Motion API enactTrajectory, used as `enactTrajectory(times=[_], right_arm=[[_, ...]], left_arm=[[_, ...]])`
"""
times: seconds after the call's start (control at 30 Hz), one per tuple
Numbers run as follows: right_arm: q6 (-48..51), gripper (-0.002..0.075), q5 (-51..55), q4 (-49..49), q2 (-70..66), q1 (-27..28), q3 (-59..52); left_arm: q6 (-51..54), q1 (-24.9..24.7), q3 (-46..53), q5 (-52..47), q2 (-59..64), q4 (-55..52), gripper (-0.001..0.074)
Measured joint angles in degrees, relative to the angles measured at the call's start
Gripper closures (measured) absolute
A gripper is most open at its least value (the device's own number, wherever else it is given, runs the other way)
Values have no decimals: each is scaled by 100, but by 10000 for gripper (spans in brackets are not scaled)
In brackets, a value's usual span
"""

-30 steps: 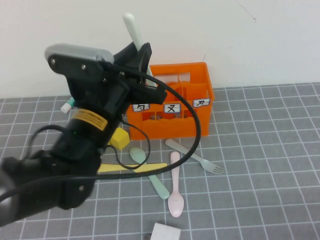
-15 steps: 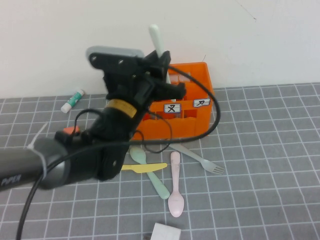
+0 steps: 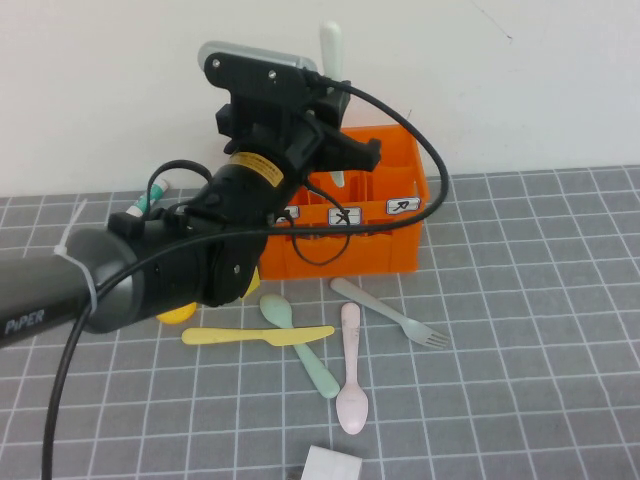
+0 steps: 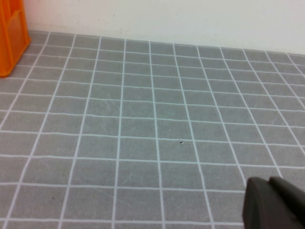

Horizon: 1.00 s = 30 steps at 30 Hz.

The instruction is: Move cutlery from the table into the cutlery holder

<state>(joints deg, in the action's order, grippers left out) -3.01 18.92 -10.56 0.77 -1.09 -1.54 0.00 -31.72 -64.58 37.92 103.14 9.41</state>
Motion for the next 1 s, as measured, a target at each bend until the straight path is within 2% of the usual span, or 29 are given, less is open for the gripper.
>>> enactTrajectory(times=[0.4,1.0], right_arm=[[0,729,0,0,0,0,0],[0,729,0,0,0,0,0]], left_arm=[[0,23,-75,-90,83,-195,612],[-809,-15,-1862,-758,1577,-976,612]])
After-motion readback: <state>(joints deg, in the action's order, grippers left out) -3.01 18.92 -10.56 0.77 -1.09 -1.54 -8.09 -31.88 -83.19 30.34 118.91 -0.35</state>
